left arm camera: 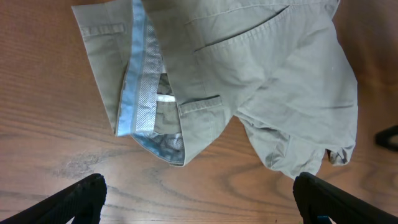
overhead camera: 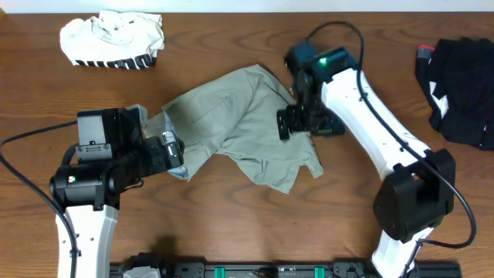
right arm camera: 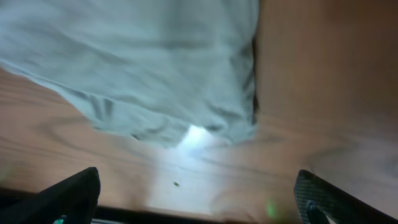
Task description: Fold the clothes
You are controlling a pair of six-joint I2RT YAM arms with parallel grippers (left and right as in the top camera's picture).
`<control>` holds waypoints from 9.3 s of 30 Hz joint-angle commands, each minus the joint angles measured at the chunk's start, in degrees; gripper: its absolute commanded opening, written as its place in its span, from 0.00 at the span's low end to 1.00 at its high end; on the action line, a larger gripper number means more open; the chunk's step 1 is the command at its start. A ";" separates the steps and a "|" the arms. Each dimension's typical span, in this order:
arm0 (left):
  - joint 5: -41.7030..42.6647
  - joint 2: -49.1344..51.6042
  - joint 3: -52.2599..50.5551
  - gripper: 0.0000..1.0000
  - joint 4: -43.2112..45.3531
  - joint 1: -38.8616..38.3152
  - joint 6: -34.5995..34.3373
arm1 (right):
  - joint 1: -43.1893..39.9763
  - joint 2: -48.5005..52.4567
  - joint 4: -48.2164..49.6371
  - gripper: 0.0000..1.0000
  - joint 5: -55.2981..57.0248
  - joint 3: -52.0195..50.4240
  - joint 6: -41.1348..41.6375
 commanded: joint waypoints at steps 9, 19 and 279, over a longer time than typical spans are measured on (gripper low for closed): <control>0.72 0.02 0.72 0.98 -0.15 -0.22 1.36 | 3.02 0.57 10.01 0.99 2.84 -17.40 0.33; 0.72 0.02 0.72 0.98 0.26 -0.22 1.33 | 3.13 0.57 16.98 0.98 2.84 -22.71 0.28; -15.74 4.09 0.72 0.98 -3.32 28.09 -18.84 | 13.42 20.39 65.48 0.99 16.46 16.61 2.73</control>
